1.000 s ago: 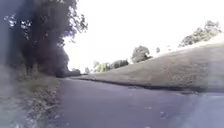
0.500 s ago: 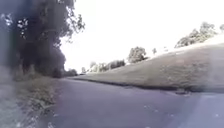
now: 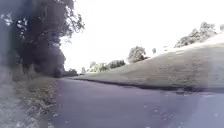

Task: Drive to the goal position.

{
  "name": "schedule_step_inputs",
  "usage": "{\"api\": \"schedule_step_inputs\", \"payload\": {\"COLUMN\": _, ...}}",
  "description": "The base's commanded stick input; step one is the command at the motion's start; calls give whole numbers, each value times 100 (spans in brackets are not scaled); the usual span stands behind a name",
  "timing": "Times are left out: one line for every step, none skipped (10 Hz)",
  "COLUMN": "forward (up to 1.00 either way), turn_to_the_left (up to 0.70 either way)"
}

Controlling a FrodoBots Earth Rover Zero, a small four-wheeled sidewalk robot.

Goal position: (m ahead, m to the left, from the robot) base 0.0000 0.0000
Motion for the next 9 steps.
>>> {"api": "schedule_step_inputs", "payload": {"forward": 39, "turn_to_the_left": 23}}
{"api": "schedule_step_inputs", "payload": {"forward": 45, "turn_to_the_left": 27}}
{"api": "schedule_step_inputs", "payload": {"forward": 45, "turn_to_the_left": 27}}
{"api": "schedule_step_inputs", "payload": {"forward": 45, "turn_to_the_left": 27}}
{"api": "schedule_step_inputs", "payload": {"forward": 45, "turn_to_the_left": 27}}
{"api": "schedule_step_inputs", "payload": {"forward": 45, "turn_to_the_left": 27}}
{"api": "schedule_step_inputs", "payload": {"forward": 45, "turn_to_the_left": 27}}
{"api": "schedule_step_inputs", "payload": {"forward": 45, "turn_to_the_left": 27}}
{"api": "schedule_step_inputs", "payload": {"forward": 45, "turn_to_the_left": 27}}
